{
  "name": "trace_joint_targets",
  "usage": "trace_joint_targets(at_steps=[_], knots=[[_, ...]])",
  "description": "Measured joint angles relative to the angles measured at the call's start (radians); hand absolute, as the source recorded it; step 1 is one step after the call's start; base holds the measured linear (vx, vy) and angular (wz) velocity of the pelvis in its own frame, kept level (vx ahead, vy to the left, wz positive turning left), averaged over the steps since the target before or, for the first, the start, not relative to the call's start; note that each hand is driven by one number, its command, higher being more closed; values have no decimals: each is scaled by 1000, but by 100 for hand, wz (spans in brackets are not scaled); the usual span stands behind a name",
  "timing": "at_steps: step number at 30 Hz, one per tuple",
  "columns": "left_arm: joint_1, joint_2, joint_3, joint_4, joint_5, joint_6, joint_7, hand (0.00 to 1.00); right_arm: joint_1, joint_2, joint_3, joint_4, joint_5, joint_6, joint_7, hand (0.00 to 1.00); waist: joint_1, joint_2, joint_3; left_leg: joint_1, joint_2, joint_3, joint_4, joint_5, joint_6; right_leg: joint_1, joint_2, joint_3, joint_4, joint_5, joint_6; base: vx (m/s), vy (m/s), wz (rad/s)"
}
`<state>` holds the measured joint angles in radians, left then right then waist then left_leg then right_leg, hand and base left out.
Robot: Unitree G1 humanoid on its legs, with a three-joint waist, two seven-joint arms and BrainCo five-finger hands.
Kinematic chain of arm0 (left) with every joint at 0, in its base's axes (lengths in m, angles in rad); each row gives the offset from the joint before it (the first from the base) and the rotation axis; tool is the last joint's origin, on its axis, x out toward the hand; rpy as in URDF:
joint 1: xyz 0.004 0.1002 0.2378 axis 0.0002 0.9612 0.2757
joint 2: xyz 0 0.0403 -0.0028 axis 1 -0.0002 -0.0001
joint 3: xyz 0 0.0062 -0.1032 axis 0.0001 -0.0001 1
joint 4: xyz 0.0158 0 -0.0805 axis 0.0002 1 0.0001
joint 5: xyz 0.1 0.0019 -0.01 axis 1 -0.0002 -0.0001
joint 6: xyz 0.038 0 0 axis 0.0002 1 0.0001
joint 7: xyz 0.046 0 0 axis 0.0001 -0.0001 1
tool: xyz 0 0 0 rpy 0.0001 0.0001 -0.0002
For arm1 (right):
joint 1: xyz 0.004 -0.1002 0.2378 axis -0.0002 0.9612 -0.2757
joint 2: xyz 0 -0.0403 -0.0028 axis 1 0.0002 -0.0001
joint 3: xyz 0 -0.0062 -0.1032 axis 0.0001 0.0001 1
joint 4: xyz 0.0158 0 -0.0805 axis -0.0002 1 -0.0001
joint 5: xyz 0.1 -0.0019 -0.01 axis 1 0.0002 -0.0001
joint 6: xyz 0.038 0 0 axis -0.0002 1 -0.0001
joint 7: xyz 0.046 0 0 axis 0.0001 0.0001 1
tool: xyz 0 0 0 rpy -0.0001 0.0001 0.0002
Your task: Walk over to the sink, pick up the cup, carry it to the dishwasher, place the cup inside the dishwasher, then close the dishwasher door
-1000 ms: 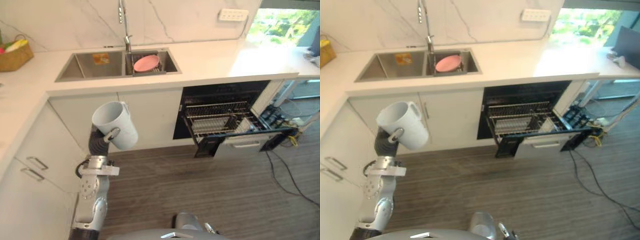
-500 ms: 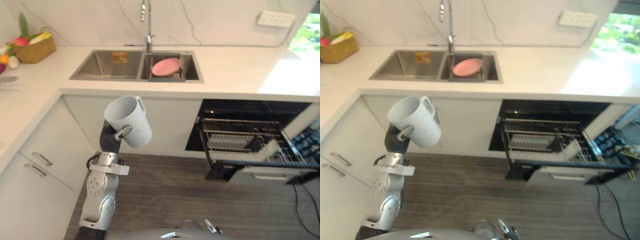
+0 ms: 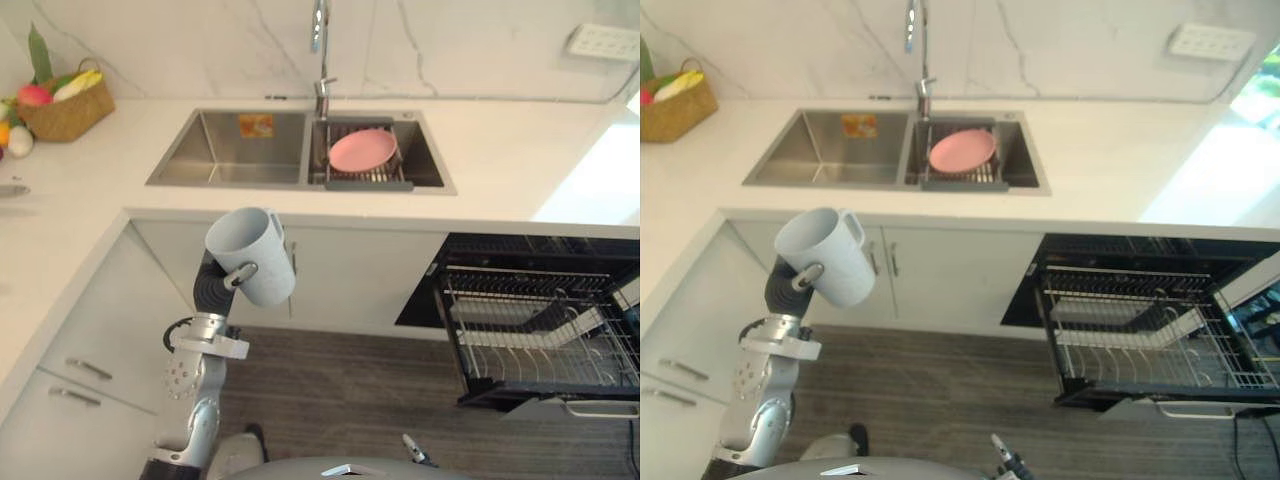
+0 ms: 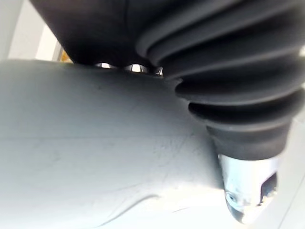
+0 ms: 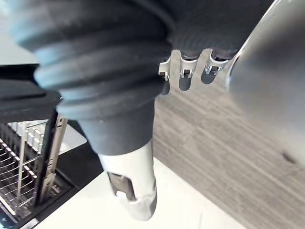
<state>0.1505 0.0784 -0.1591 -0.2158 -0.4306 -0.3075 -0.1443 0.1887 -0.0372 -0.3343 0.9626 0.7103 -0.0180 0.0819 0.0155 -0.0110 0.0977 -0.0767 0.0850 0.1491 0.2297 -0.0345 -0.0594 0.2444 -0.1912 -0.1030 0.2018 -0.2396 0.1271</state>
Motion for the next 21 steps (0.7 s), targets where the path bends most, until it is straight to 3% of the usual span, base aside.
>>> trace_joint_targets(at_steps=[2,4,5,7,8,9,11,13,14,15,16,17,18,21], knots=[[-4,-9,-1,0,0,0,0,100,-6,-21,-2,3,-2,-2,-1,0,-10,1,-7,6,-11,21,-7,-28,0,-42,-16,10,59,3,-4,55,103,-34],[-24,-9,-6,6,0,0,-11,100,2,-36,-12,10,-1,-8,-1,0,-27,8,-12,31,-36,13,-48,-28,5,-148,-43,9,255,8,-12,56,132,-21],[-54,-6,-22,19,0,2,-13,100,8,-40,-16,9,-1,-15,-4,0,-29,2,-8,84,-62,11,-109,-21,8,-255,-80,8,466,59,-62,81,142,-30],[-65,-4,-54,31,2,4,-8,100,35,-47,-9,6,-2,-29,-16,0,-39,3,-7,161,-68,5,-150,-18,15,-292,-101,2,576,160,-56,128,131,-43],[-69,-7,-63,31,3,4,3,100,37,-47,-9,7,-1,-35,-30,0,-48,19,-1,173,-55,17,-141,-18,31,-292,-105,-16,585,140,-56,130,83,-73],[-87,1,-59,32,4,4,12,100,23,-41,-7,6,1,-47,-44,0,-48,17,-2,179,-33,46,-119,-35,34,-308,-110,-55,561,34,-55,77,26,-78],[-135,18,-61,32,6,4,39,100,2,-26,0,-9,1,-65,-65,0,-48,5,16,176,16,74,-94,-74,11,-348,-76,-126,453,-43,-59,45,-63,-74],[-160,47,-63,24,17,3,50,100,12,-7,17,-101,11,-89,-106,0,-49,-6,24,165,58,97,-52,-109,-18,-393,-50,-136,281,6,-53,77,-124,-60],[-150,74,-55,-2,22,4,55,100,24,-3,50,-213,12,-94,-140,0,-49,-32,26,168,62,118,-6,-143,-43,-404,-50,-140,133,95,-65,173,-177,-69],[-136,94,-35,-45,22,2,61,100,37,-4,103,-372,14,-94,-163,0,-58,-62,49,189,69,128,55,-185,-74,-387,-44,-125,94,258,-45,199,-197,-77],[-124,87,-34,-56,22,-3,70,100,42,-17,126,-460,25,-94,-162,0,-58,-39,60,198,103,132,78,-203,-88,-380,-10,-125,96,247,-61,232,-186,-93],[-94,73,-27,-103,23,-13,85,100,56,-34,152,-654,43,-91,-147,0,-53,7,56,213,156,160,100,-222,-102,-375,48,-119,64,252,-72,241,-147,-113],[-80,59,-6,-151,23,-33,95,100,51,-37,157,-830,53,-85,-101,0,-50,35,57,230,199,187,99,-236,-121,-377,97,-110,39,258,-79,235,-118,-111],[-104,56,44,-199,21,-78,98,100,19,-43,106,-1077,123,-89,73,0,-52,52,50,268,230,193,47,-240,-133,-379,165,-87,15,265,-92,195,-97,-64]])
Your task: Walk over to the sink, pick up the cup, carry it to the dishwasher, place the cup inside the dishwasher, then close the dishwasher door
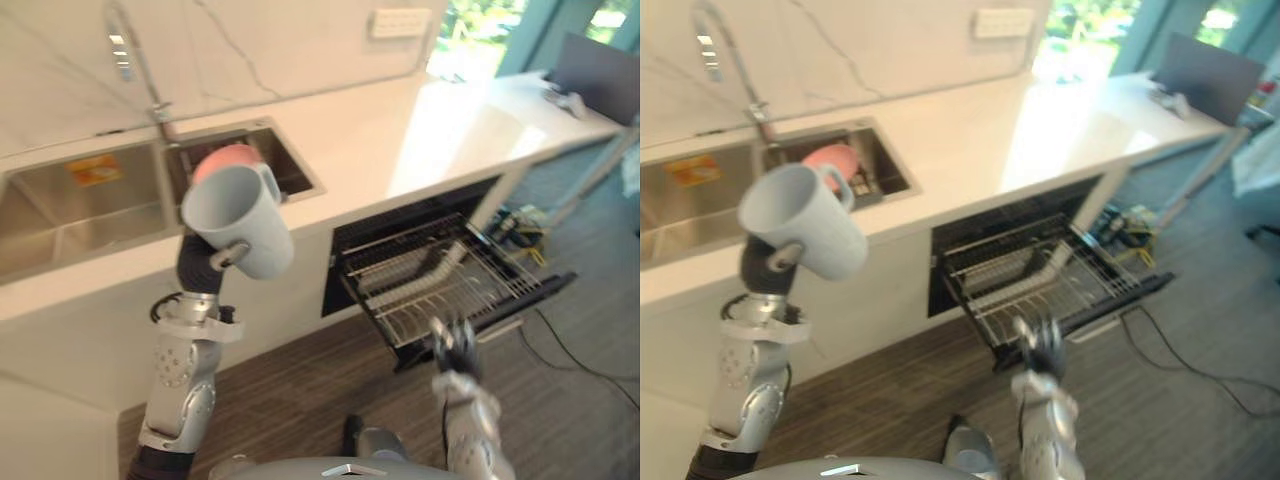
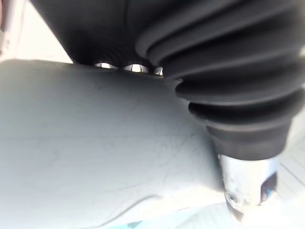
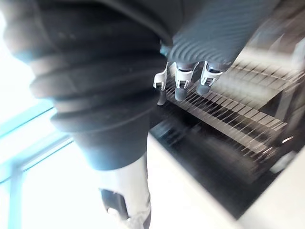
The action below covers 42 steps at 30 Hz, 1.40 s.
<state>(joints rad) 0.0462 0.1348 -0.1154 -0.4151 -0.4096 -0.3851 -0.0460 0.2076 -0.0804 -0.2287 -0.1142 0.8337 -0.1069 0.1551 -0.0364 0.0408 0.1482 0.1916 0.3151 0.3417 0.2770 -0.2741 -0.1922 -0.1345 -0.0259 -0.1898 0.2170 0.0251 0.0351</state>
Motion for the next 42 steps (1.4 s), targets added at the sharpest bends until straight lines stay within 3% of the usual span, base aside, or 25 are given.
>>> trace_joint_targets(at_steps=[2,5,7,8,9,10,11,12,13,14,15,16,17,19,20,22,24,30,36,40,42], knots=[[-39,-1,45,1,-37,-31,-6,100,-69,-18,-143,-85,66,-65,153,0,-8,-26,18,14,2,-17,-19,16,-12,-24,3,-1,73,-39,-8,183,-65,-11],[-55,-8,72,30,-49,-36,23,100,-124,-79,-206,-88,104,-137,208,0,-26,-36,19,22,-10,-31,-17,18,-15,-71,-30,-16,210,-133,-7,153,-68,9],[-57,-18,66,49,-51,-29,49,100,-142,-101,-183,-97,113,-144,215,0,-33,-41,16,20,-8,-58,25,17,-16,-73,-40,-23,258,-194,-10,106,-118,20],[-56,-26,55,57,-50,-26,63,100,-143,-104,-158,-104,115,-134,218,0,-35,-31,18,-14,12,-84,109,17,-13,-56,-37,-34,255,-216,-21,87,-122,20],[-56,-35,40,59,-48,-26,70,100,-142,-110,-124,-105,113,-124,219,0,-38,-15,26,-70,42,-110,234,26,18,-27,-22,-47,243,-225,-29,150,-181,21],[-54,-45,24,64,-44,-25,82,100,-140,-111,-92,-105,103,-110,218,0,-36,7,38,-133,76,-140,383,58,74,14,0,-49,218,-230,-40,180,-187,18],[-45,-58,4,81,-30,-22,91,100,-138,-111,-50,-105,74,-103,217,0,-30,30,59,-218,86,-209,560,75,92,79,23,-49,179,-231,-56,251,-170,10],[-25,-75,-11,103,-19,-13,96,100,-137,-112,-23,-105,31,-103,213,0,-24,48,72,-263,27,-250,628,16,50,147,27,-44,134,-227,-67,229,-82,4],[-13,-79,-15,111,-18,-11,96,100,-137,-113,-10,-105,17,-104,212,0,-22,56,75,-273,-16,-261,616,-12,49,179,26,-41,108,-221,-76,253,-2,-11],[17,-75,-12,112,-17,-8,96,100,-139,-116,26,-104,-19,-107,204,0,-12,64,73,-284,-99,-259,520,-51,63,227,21,-28,63,-216,-82,251,33,-40],[39,-72,-2,108,-15,-10,95,100,-142,-120,60,-104,-39,-109,195,0,16,63,72,-288,-169,-256,368,-51,85,250,13,-10,44,-213,-76,244,34,-53],[46,-72,0,106,-12,-11,98,100,-143,-121,75,-104,-48,-109,188,0,29,64,71,-295,-190,-261,291,-38,100,253,12,-1,39,-213,-70,244,41,-60],[54,-71,0,109,-10,-10,97,100,-143,-123,104,-103,-58,-108,167,0,42,63,72,-321,-213,-268,169,23,119,253,13,14,39,-217,-50,256,47,-49],[75,-65,1,114,-9,-6,96,100,-144,-126,131,-101,-66,-110,146,0,54,67,64,-322,-229,-285,91,196,135,255,15,44,39,-228,-23,280,74,-38],[74,-49,8,114,-11,-1,93,100,-146,-122,144,-99,-66,-110,126,0,50,56,54,-314,-246,-276,72,208,167,261,-2,47,30,-227,-5,307,96,-9],[54,-19,35,114,-20,14,83,100,-173,-123,145,-99,-66,-110,114,0,43,21,47,-303,-277,-264,7,235,188,258,-31,39,-2,-220,9,290,90,6],[51,-3,37,115,-21,23,86,100,-203,-123,144,-99,-66,-110,115,0,42,5,47,-251,-306,-260,-52,247,204,302,-55,26,-38,-214,19,192,55,10],[51,-4,6,114,5,37,77,100,-221,-120,149,-97,-61,-101,124,0,61,-2,30,-212,-333,-263,-159,286,201,322,-73,2,-101,-209,29,60,-8,6],[52,0,-79,127,246,59,113,100,-219,-123,207,-96,42,-54,176,0,38,-11,2,-205,-333,-258,-252,341,199,295,-64,5,-136,-176,34,-47,-7,-3],[45,5,-113,187,496,72,251,100,-219,-123,288,-98,72,-11,210,0,38,-23,-9,-204,-333,-236,-273,352,207,287,-65,21,-163,-153,42,-35,36,-13],[43,6,-129,202,640,87,367,100,-220,-122,327,-104,72,14,210,0,38,-27,-11,-198,-334,-230,-294,362,211,281,-66,25,-169,-149,44,-49,32,-8]])
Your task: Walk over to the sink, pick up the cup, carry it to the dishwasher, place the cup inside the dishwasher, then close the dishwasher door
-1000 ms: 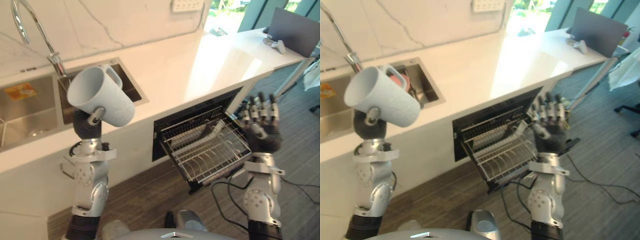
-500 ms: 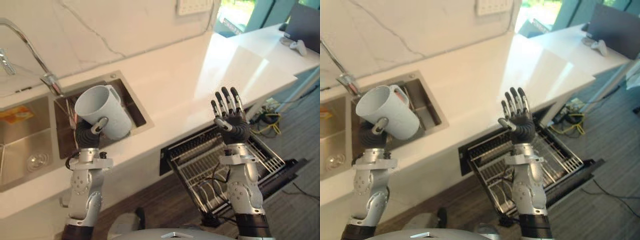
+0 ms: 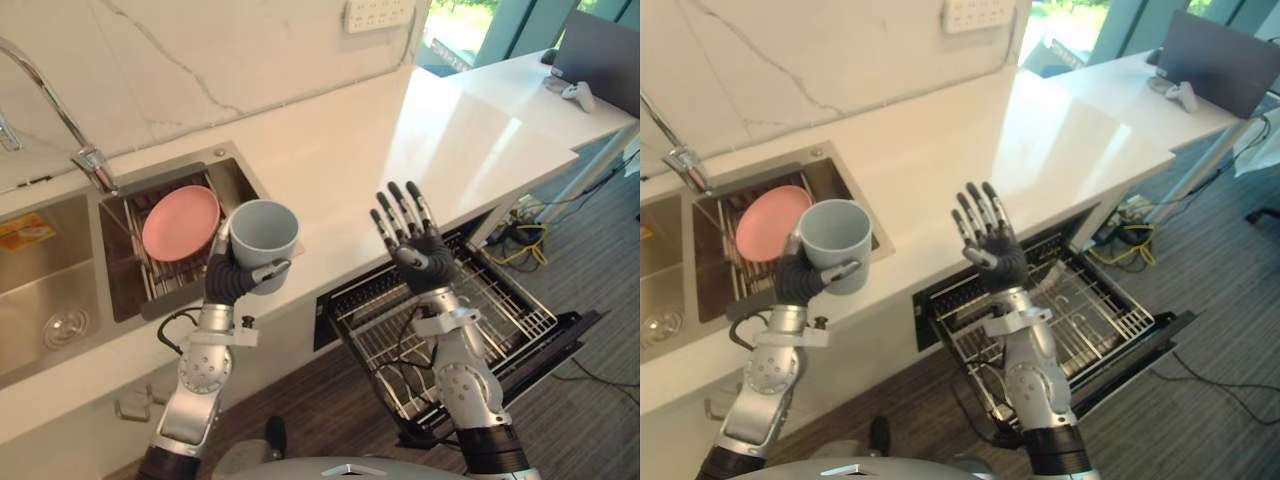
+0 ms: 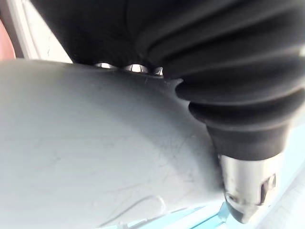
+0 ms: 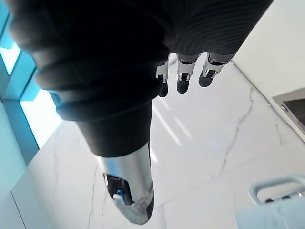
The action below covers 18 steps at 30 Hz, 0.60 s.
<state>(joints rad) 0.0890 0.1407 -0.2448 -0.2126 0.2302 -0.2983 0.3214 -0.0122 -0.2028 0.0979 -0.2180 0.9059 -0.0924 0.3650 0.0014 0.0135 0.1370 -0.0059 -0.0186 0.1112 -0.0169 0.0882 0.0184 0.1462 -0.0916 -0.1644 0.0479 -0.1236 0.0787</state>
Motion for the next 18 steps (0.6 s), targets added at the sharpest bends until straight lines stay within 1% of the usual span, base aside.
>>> trace_joint_targets(at_steps=[1,2,3,5,6,8,9,11,12,13,16,18], knots=[[-1,0,-2,2,32,4,29,100,0,0,10,0,0,9,-1,0,0,0,0,3,0,0,-6,3,0,0,0,1,-1,1,0,-56,24,-4],[-11,0,-4,11,108,13,91,100,0,0,34,0,0,22,-3,0,0,-3,-2,4,0,0,-11,7,-1,-1,2,1,-4,4,-1,-43,13,-3],[-23,0,-8,19,160,18,143,100,0,-1,59,-1,1,35,-5,0,0,-5,-6,7,1,0,-22,14,-2,-2,4,2,-9,8,-1,0,0,0],[-39,-1,-18,30,218,27,209,100,-5,0,101,-1,3,56,-11,0,1,-9,-14,6,4,0,-35,24,-4,-9,9,7,-15,15,-2,-30,-9,-7],[-46,-1,-31,31,251,40,244,100,-11,0,130,-1,5,62,-24,0,2,-11,-15,5,6,1,-39,30,-4,-9,12,12,-25,23,-3,-30,-12,-11],[-60,-3,-51,49,292,61,291,100,-24,-1,159,-1,9,79,-51,0,0,-12,-15,4,6,1,-39,31,-4,-9,13,13,-30,27,-3,-12,-4,-4],[-65,-3,-56,59,301,66,302,100,-28,-1,169,-1,9,79,-56,0,-1,-12,-15,4,6,1,-39,32,-5,-9,13,13,-30,27,-3,0,0,0],[-75,-3,-73,81,323,102,349,100,-45,0,200,-1,8,90,-94,0,-2,-12,-16,3,7,0,-40,34,-5,-10,14,13,-30,28,-3,0,0,0],[-75,-4,-75,84,323,107,358,100,-48,0,211,-1,8,92,-101,0,-1,-12,-16,3,7,0,-40,35,-5,-10,14,13,-30,29,-3,0,0,0],[-77,-4,-78,91,324,126,379,100,-56,-2,239,-1,8,99,-125,0,0,-13,-16,3,7,-1,-40,37,-5,-10,14,12,-32,31,-3,0,0,0],[-86,-6,-81,111,324,144,399,100,-70,-1,281,-1,5,109,-142,0,2,-15,-18,1,7,-4,-44,41,-6,-10,16,9,-39,35,-4,-5,-2,1],[-105,-9,-95,120,325,162,400,100,-98,1,320,0,-3,119,-176,0,2,-19,-20,0,7,-10,-53,50,-6,-10,18,3,-43,38,-4,-21,-7,7]])
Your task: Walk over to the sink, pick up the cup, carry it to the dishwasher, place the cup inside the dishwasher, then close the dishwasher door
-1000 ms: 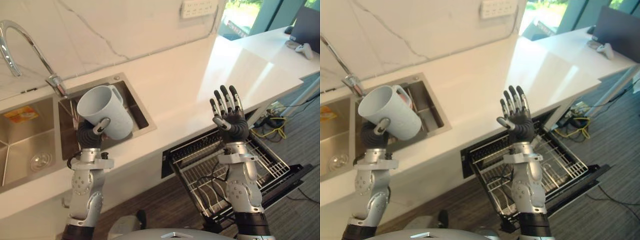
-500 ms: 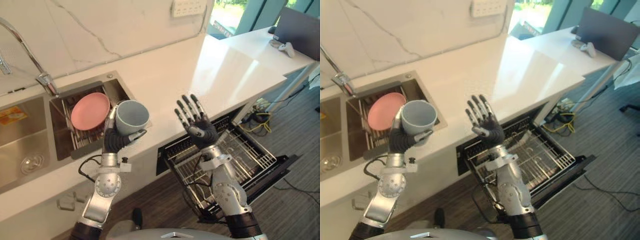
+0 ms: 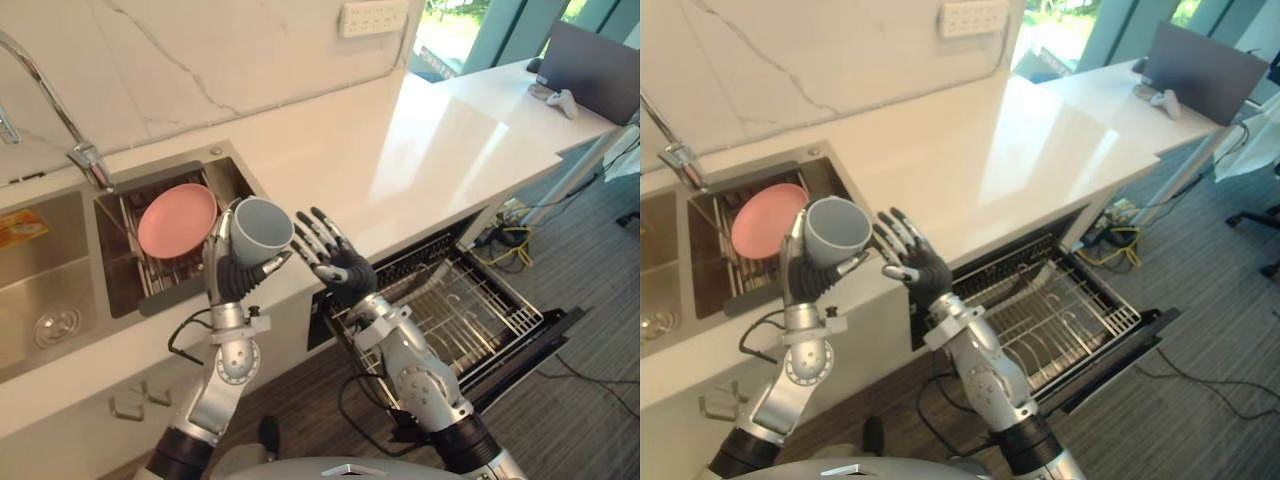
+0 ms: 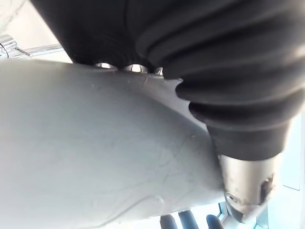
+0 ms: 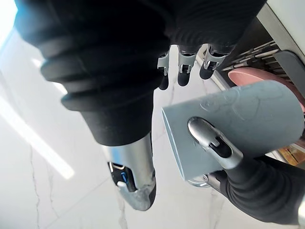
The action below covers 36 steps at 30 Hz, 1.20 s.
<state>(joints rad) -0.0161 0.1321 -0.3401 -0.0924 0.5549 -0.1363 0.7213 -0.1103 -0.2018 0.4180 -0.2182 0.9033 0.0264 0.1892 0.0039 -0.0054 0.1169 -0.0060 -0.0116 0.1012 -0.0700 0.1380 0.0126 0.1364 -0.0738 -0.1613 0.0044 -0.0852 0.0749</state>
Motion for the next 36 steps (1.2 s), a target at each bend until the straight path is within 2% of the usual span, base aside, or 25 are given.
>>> trace_joint_targets(at_steps=[5,9,16,26,32,33,36], knots=[[-27,-13,-27,18,1,16,9,100,-29,3,29,4,-50,0,-72,0,7,-13,-10,-10,1,-22,-4,14,-4,0,5,-22,-7,4,-3,-25,-9,13],[-29,-16,-36,27,1,39,15,100,-45,2,51,10,-88,4,-124,0,10,-13,-11,-13,1,-37,-5,22,-8,2,6,-37,-10,5,-5,-42,-10,7],[-33,-15,-97,29,11,48,14,100,-89,6,89,49,-167,17,-227,0,16,-11,-21,-19,0,-56,-5,32,-12,2,7,-51,-10,3,-11,-31,-4,6],[-39,-15,-115,48,18,49,14,100,-106,35,90,49,-203,22,-304,0,20,-11,-39,-26,-1,-75,-6,40,-19,2,7,-73,-6,2,-10,-12,-5,5],[-47,-15,-119,69,18,56,15,100,-129,35,90,81,-203,23,-310,0,20,-11,-39,-26,-1,-78,-6,40,-21,1,7,-76,1,2,-11,0,0,0],[-47,-15,-120,69,18,57,15,100,-129,35,90,81,-202,23,-309,100,20,-11,-39,-26,-1,-78,-6,40,-21,1,7,-76,2,2,-11,0,0,0],[-49,-14,-115,69,18,58,16,100,-130,35,90,81,-199,27,-309,100,20,-11,-39,-26,-1,-79,-7,40,-21,1,7,-77,4,2,-11,0,0,0]])
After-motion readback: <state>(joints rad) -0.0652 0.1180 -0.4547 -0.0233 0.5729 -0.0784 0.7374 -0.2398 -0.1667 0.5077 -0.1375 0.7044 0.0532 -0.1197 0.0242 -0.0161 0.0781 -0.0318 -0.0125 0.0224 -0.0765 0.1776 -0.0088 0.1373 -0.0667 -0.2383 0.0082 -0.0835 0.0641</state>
